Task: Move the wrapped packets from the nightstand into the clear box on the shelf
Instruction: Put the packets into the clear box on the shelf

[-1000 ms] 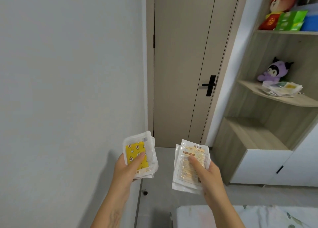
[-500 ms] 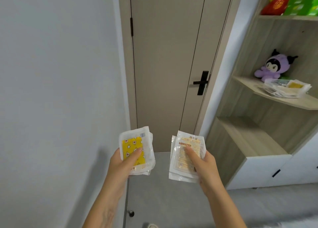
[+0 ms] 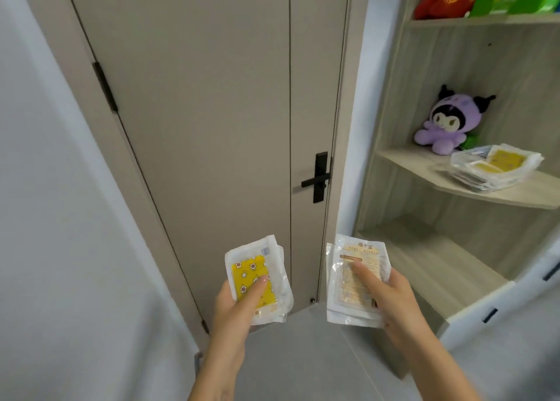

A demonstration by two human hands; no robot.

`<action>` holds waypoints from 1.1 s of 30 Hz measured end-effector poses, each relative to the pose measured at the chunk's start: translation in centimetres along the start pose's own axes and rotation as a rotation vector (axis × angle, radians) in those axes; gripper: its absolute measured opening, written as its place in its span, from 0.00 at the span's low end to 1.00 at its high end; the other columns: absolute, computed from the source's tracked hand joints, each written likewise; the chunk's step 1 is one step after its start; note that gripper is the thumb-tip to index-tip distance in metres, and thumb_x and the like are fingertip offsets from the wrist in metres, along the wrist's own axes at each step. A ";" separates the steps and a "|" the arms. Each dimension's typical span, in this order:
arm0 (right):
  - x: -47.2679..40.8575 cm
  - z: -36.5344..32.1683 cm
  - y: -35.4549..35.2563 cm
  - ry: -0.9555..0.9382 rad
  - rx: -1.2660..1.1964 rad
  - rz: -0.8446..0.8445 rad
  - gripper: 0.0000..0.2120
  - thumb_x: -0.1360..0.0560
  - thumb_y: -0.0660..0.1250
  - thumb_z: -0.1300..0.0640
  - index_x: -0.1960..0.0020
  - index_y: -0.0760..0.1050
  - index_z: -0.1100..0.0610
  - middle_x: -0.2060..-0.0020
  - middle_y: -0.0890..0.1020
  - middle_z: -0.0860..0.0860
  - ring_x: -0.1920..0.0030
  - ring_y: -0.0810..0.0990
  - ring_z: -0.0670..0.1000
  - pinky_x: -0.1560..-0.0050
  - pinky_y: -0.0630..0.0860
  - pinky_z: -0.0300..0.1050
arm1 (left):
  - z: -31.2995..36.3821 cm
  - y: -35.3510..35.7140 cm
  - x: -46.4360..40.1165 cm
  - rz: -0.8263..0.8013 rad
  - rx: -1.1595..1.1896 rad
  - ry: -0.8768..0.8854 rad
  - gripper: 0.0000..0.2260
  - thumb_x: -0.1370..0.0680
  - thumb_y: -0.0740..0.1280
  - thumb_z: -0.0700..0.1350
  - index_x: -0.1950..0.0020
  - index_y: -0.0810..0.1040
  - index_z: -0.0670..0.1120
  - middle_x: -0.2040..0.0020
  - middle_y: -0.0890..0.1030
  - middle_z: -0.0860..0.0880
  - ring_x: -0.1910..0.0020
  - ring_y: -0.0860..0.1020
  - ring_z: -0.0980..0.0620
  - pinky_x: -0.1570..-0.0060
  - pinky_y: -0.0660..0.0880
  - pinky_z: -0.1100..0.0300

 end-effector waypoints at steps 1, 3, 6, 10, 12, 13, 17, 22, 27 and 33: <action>-1.3 -0.4 -0.5 0.002 0.000 0.021 0.06 0.25 0.69 0.58 0.50 0.81 0.58 0.58 0.87 0.53 0.59 0.86 0.51 0.64 0.81 0.41 | 0.0 1.2 -1.3 -0.023 -0.003 -0.008 0.09 0.25 0.71 0.43 0.45 0.80 0.47 0.52 0.85 0.47 0.52 0.83 0.46 0.58 0.78 0.54; -3.8 -0.8 -1.9 0.004 -0.011 0.069 0.06 0.25 0.69 0.58 0.50 0.81 0.58 0.58 0.87 0.53 0.58 0.86 0.52 0.61 0.81 0.43 | -0.3 3.8 -4.1 -0.066 -0.019 -0.027 0.09 0.25 0.70 0.43 0.45 0.80 0.47 0.52 0.85 0.47 0.52 0.83 0.46 0.57 0.79 0.52; -7.9 -1.3 -4.4 0.000 -0.022 0.164 0.07 0.24 0.68 0.57 0.48 0.81 0.58 0.57 0.87 0.52 0.57 0.86 0.52 0.55 0.80 0.47 | -0.3 9.0 -8.8 -0.150 -0.032 -0.043 0.09 0.25 0.71 0.43 0.45 0.80 0.47 0.52 0.85 0.46 0.52 0.83 0.46 0.55 0.79 0.51; -13.5 -3.3 -8.2 -0.047 -0.035 0.307 0.06 0.23 0.68 0.57 0.49 0.81 0.57 0.59 0.87 0.51 0.60 0.86 0.48 0.62 0.79 0.40 | 0.2 17.1 -15.9 -0.276 -0.012 -0.026 0.11 0.25 0.70 0.41 0.43 0.78 0.44 0.49 0.84 0.44 0.51 0.82 0.45 0.57 0.78 0.54; -16.2 -4.5 -10.1 -0.069 -0.038 0.377 0.07 0.23 0.67 0.57 0.48 0.81 0.57 0.58 0.87 0.51 0.58 0.86 0.49 0.59 0.80 0.42 | 0.6 21.2 -19.5 -0.336 -0.006 -0.018 0.10 0.25 0.70 0.42 0.44 0.78 0.44 0.48 0.84 0.43 0.50 0.82 0.44 0.55 0.78 0.53; -17.5 -5.1 -11.1 -0.077 -0.040 0.414 0.08 0.23 0.67 0.56 0.48 0.81 0.58 0.57 0.87 0.52 0.57 0.85 0.50 0.56 0.81 0.45 | 0.8 23.3 -21.1 -0.372 -0.006 -0.017 0.10 0.25 0.71 0.42 0.44 0.79 0.45 0.48 0.84 0.43 0.50 0.82 0.43 0.53 0.79 0.51; -21.7 -8.1 -14.6 -0.114 -0.024 0.521 0.09 0.23 0.67 0.54 0.47 0.81 0.56 0.55 0.87 0.51 0.54 0.85 0.51 0.51 0.79 0.47 | 1.8 31.9 -25.4 -0.519 -0.025 -0.015 0.12 0.25 0.71 0.43 0.42 0.79 0.47 0.47 0.84 0.45 0.47 0.82 0.44 0.48 0.79 0.47; -25.3 -9.9 -20.1 -0.125 -0.035 0.663 0.08 0.23 0.67 0.53 0.48 0.80 0.55 0.56 0.87 0.51 0.55 0.85 0.52 0.51 0.80 0.48 | 1.0 41.7 -27.4 -0.678 -0.055 -0.057 0.12 0.27 0.72 0.44 0.44 0.79 0.48 0.50 0.84 0.47 0.49 0.83 0.47 0.53 0.79 0.52; -28.8 -11.9 -27.0 -0.143 0.002 0.734 0.08 0.23 0.67 0.53 0.47 0.80 0.55 0.56 0.87 0.52 0.54 0.85 0.53 0.51 0.79 0.49 | -1.7 49.7 -27.4 -0.758 -0.059 -0.107 0.11 0.26 0.71 0.42 0.45 0.79 0.47 0.52 0.85 0.48 0.52 0.83 0.50 0.58 0.78 0.59; -33.2 -19.1 -37.5 -0.267 0.178 0.754 0.07 0.23 0.67 0.53 0.47 0.80 0.52 0.57 0.86 0.45 0.57 0.85 0.43 0.59 0.78 0.37 | -3.9 59.1 -29.2 -0.703 -0.011 -0.134 0.07 0.26 0.70 0.41 0.49 0.80 0.47 0.56 0.86 0.49 0.55 0.83 0.49 0.55 0.79 0.52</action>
Point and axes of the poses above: each hand's wrist, its own x-axis away from the middle knuckle, its own y-axis out of the palm, z = x × y, the point moved 9 cm from there along -x, towards the middle knuckle
